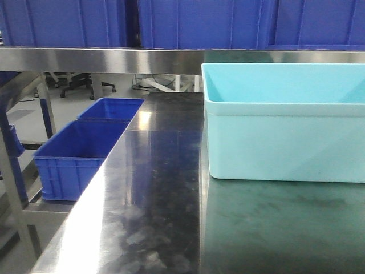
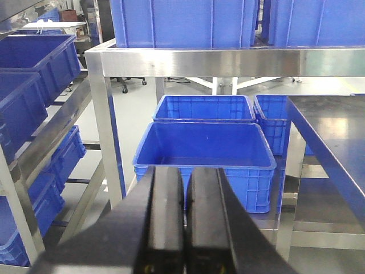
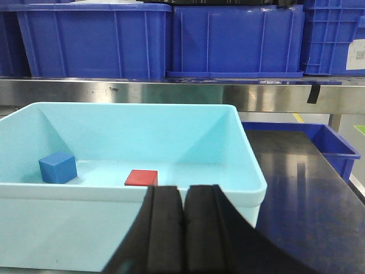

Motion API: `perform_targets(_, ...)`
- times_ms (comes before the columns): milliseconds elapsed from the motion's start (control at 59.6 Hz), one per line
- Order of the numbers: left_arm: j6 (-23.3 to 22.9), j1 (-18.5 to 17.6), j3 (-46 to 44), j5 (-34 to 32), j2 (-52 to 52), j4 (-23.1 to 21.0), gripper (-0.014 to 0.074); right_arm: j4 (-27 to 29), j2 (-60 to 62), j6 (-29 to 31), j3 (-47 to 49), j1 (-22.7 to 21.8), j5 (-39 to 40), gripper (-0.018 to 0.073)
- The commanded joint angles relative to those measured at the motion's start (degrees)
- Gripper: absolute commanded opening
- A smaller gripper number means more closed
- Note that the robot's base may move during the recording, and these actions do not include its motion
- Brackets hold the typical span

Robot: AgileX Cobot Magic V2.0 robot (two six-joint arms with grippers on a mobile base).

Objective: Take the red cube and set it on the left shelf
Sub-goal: 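Reach the right gripper down into the light-blue bin toward the red cube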

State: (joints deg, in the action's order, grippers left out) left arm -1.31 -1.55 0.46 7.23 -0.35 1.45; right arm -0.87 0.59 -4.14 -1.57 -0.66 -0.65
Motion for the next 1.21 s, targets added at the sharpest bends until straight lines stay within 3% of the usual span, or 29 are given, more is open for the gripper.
perform_targets(0,-0.1,0.1,1.4,-5.0,-0.9,-0.1,0.0102,0.0,1.2,0.4,0.9,-0.2,5.0,0.0048)
perform_targets(889,-0.1,0.1,1.4,-5.0,-0.9,-0.1,0.0102,0.0,1.2,0.4,0.9,-0.2,5.5,0.0048)
perform_targets(1191,-0.1,0.1,1.4,-5.0,-0.9,-0.1,0.0102,0.0,1.2,0.3,0.9,-0.2,8.8,0.0048)
